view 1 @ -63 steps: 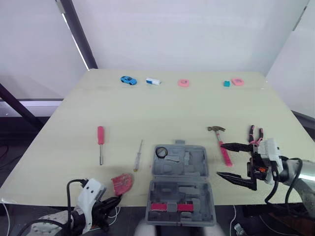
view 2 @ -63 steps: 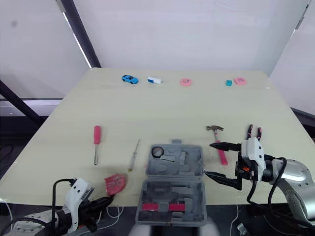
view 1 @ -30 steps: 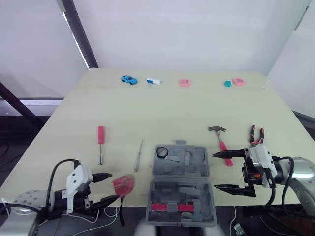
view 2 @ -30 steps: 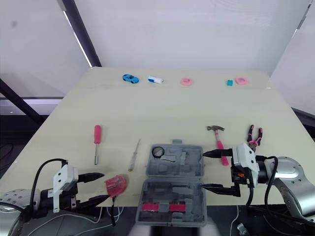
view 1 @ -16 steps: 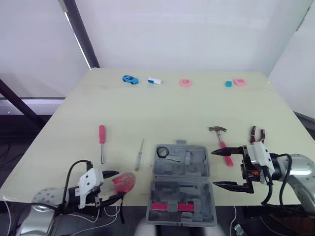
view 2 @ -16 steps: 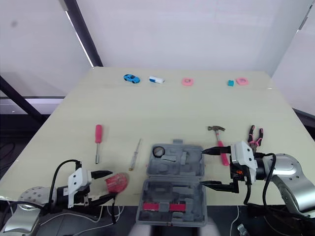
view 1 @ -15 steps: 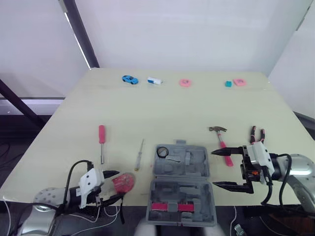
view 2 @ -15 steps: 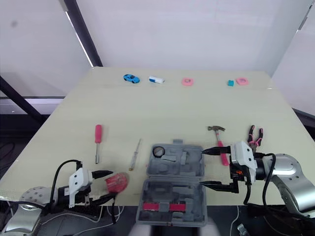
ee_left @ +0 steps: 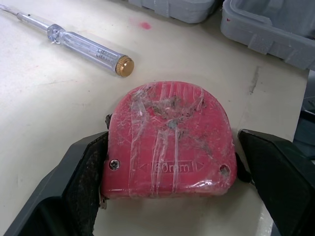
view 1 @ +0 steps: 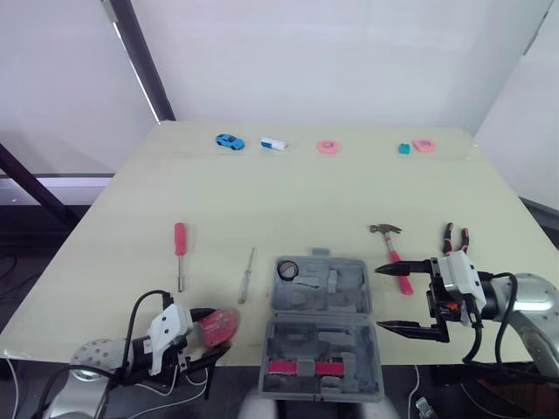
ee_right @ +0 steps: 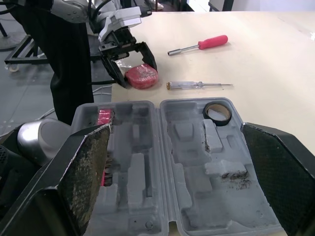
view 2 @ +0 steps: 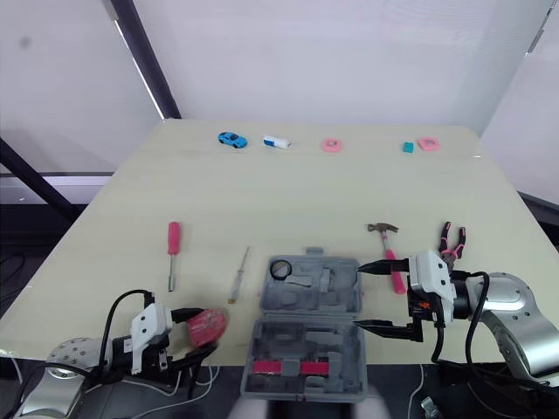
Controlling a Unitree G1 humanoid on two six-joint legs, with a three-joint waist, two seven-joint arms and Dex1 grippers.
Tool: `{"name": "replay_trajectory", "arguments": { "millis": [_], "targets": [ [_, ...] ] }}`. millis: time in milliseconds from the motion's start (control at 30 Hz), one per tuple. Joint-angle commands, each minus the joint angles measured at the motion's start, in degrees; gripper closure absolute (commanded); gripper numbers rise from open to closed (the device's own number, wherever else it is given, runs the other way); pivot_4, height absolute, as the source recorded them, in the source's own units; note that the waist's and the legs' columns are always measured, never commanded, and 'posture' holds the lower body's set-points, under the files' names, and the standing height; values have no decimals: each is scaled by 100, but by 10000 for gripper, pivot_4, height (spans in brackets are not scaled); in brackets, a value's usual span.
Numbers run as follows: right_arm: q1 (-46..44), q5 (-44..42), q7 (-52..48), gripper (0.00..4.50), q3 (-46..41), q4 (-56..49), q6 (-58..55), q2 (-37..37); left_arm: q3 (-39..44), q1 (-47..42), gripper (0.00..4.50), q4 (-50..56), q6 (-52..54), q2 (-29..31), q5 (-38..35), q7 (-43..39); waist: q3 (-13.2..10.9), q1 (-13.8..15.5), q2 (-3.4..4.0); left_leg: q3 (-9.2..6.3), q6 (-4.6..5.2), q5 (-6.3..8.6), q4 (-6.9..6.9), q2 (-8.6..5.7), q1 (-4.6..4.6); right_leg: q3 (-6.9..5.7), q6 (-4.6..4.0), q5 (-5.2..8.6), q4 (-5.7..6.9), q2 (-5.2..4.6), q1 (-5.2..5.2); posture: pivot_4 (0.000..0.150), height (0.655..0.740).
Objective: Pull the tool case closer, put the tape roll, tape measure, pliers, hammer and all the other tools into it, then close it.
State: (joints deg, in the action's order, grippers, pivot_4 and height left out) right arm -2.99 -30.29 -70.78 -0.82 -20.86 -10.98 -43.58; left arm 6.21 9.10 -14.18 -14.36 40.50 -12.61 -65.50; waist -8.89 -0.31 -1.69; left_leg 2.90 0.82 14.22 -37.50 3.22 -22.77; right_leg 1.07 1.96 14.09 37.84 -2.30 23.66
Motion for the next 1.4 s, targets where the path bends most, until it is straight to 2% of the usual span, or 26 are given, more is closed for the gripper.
{"name": "replay_trajectory", "arguments": {
  "millis": [33, 267, 367, 500, 633, 767, 833, 1000, 1167, 1333, 1400],
  "targets": [
    [-89, -64, -11, 0, -44, -113, 48, -4, 18, -52, 14219, -56, -27, 19, 0, 101, 0, 0, 0, 0, 0, 0, 0, 0, 0, 0, 0, 0, 0, 0, 0, 1500, 7400],
    [-140, -101, -53, 0, 1, -85, 31, 16, 121, -218, 14212, -16, 33, 99, -224, -38, 0, -1, 0, -1, 0, 0, 0, 0, 1, -1, 5, -3, 2, 1, 0, 1500, 7400],
    [-79, -268, 94, 0, -90, -92, -105, 117, 164, -377, 14212, 330, 217, 227, -492, -282, 0, 2, 0, -2, 0, 0, 0, 0, 0, -3, 15, -9, 2, 1, 0, 1500, 7400],
    [6, -519, 307, 0, -169, -166, -456, 186, 105, -685, 14213, 792, 511, 414, -750, -537, 0, 30, 0, -4, 0, 0, -1, 0, -2, -5, 13, -8, 2, 1, -1, 1500, 7400],
    [-49, -983, 916, 0, -256, -394, -1287, 246, -194, -1426, 14213, 1327, 959, 486, -863, -681, 0, 28, 0, -1, 0, 0, -1, -1, -2, -2, 15, -9, 1, 2, -1, 1500, 7400],
    [-28, -1759, 1664, 0, -359, -747, -2535, 135, -714, -2237, 14213, 1635, 1413, 236, -794, -695, -1, 60, 1, -4, 0, 0, -3, -3, -3, -2, 18, -11, 3, 5, -4, 1500, 7400],
    [52, -1793, 2057, 0, -285, -1008, -2966, 52, -962, -2579, 14213, 1647, 1462, 55, -692, -693, -1, 65, 1, -2, 0, 0, -3, -4, -3, 2, 19, -11, 2, 6, -5, 1500, 7400],
    [-202, -2522, 3093, 0, -315, -1205, -3984, 360, -1532, -3312, 14213, 1633, 1630, -564, -562, -648, -1, 53, 0, -11, 0, 0, -5, -5, -10, 2, 21, -12, 1, 17, -4, 1500, 7400],
    [-522, -4593, 4912, 0, -447, -905, -5222, 761, -1985, -3753, 14213, 1343, 1441, -1203, -313, -578, -1, 30, -1, -16, 0, -1, -10, -5, -11, 5, 21, -12, 3, 21, -6, 1500, 7400],
    [-655, -6840, 6860, 0, -287, -627, -4816, 930, -2109, -3874, 14213, 1240, 1365, -1397, -294, -678, -1, -38, -2, -17, 1, -1, -11, -4, -14, 8, 21, -13, 3, 22, -5, 1500, 7400],
    [-705, -7451, 7438, 0, -157, -580, -4564, 903, -2131, -3878, 14213, 1224, 1346, -1434, -290, -713, -1, -46, -1, -17, 1, -1, -11, -4, -15, 8, 21, -13, 2, 22, -5, 1500, 7400]
  ]
}}
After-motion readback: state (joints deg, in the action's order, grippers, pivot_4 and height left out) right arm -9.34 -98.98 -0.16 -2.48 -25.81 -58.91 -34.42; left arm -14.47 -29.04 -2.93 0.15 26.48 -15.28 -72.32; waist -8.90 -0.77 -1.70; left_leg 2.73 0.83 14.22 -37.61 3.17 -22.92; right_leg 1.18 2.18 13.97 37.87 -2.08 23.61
